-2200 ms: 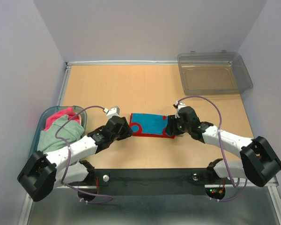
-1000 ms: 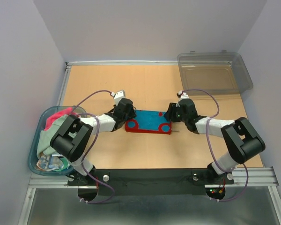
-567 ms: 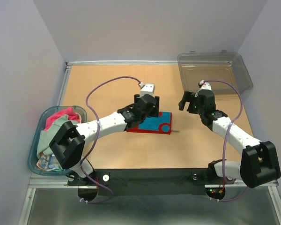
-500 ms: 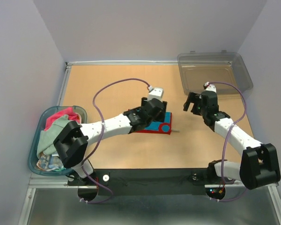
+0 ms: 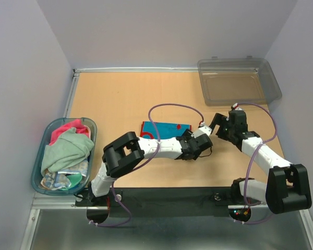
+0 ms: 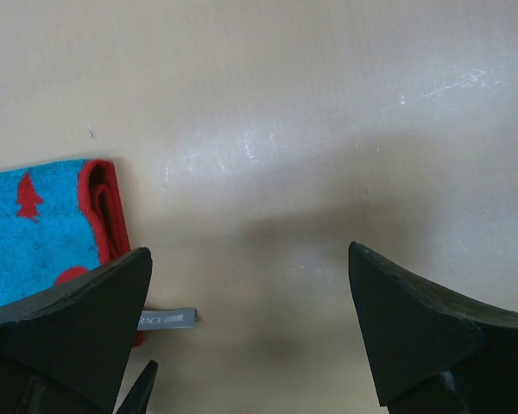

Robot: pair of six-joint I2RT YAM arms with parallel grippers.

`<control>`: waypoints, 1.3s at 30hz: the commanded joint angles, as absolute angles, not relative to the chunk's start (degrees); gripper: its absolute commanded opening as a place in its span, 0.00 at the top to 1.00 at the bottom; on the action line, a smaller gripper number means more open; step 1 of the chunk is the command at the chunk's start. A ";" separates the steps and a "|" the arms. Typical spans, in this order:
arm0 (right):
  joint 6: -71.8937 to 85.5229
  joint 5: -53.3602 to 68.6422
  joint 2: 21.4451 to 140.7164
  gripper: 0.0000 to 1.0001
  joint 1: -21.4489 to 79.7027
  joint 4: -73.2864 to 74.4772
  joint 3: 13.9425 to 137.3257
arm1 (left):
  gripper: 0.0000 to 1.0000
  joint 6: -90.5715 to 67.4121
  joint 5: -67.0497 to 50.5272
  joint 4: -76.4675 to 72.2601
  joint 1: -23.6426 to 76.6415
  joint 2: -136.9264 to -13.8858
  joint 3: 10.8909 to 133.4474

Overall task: Fold and stack the towels
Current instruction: Neatly place the folded towel into the bin

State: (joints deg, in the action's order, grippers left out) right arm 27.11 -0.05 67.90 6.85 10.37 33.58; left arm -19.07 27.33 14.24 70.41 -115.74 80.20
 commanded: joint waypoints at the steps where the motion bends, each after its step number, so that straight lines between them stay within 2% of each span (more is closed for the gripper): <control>1: 27.77 2.63 66.01 0.00 6.86 9.14 32.61 | 0.26 -17.23 30.76 15.91 70.31 -116.27 84.81; 8: 27.77 5.36 66.80 0.00 6.77 7.56 31.82 | 0.27 -16.35 31.73 16.35 70.49 -118.91 85.08; 11: 28.04 6.59 67.15 0.00 6.77 6.95 31.73 | 0.31 -16.61 30.94 16.79 70.58 -120.05 85.17; 14: 28.12 7.38 67.24 0.00 6.86 6.33 31.73 | 0.39 -17.57 30.41 17.40 70.58 -121.28 85.17; 17: 28.74 8.87 67.50 0.00 6.85 4.58 31.03 | 0.51 -18.10 30.15 17.40 70.58 -121.73 84.55; 19: 30.23 11.50 67.85 0.00 6.86 2.56 30.07 | 0.68 -18.37 30.06 16.88 70.23 -121.64 83.67; 20: 30.76 13.51 68.46 0.00 6.77 1.85 29.88 | 0.81 -18.80 30.06 16.79 70.05 -121.47 83.50; 24: 33.65 16.87 70.92 0.00 6.86 -1.30 29.44 | 0.95 -19.25 29.80 14.16 69.09 -118.40 80.43; 28: 38.92 21.78 73.12 0.00 6.94 -5.79 28.48 | 0.99 -18.81 27.87 9.77 68.20 -113.65 76.82; 39: 54.31 30.32 83.49 0.00 8.79 -24.16 26.10 | 1.00 -17.67 25.66 4.66 67.68 -106.44 73.48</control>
